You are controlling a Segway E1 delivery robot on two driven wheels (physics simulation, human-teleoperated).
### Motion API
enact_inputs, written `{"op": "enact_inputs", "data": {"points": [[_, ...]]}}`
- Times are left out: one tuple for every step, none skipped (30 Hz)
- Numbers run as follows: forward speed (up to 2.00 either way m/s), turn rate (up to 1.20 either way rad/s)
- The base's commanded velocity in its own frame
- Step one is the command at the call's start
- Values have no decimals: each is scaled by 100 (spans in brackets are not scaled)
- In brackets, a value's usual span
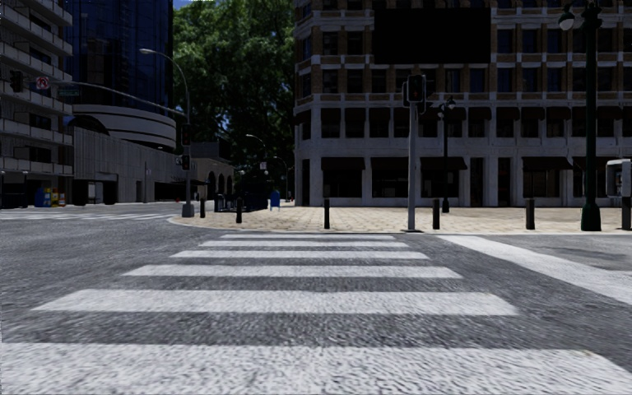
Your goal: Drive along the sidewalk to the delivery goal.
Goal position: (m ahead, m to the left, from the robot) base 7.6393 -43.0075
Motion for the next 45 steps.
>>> {"op": "enact_inputs", "data": {"points": [[200,27],[200,28],[200,28],[200,28],[200,28],[200,28],[200,28],[200,28],[200,28],[200,28],[200,28],[200,28],[200,28],[200,28],[200,28],[200,28],[200,28],[200,28],[200,28],[200,28],[200,28],[200,28],[200,28],[200,28],[200,28],[200,28],[200,28],[200,28],[200,28],[200,28],[200,28],[200,23],[200,11],[200,11],[200,5],[200,2],[200,0],[200,0],[200,0],[200,0],[200,0],[200,0],[200,0],[200,0],[200,0]]}}
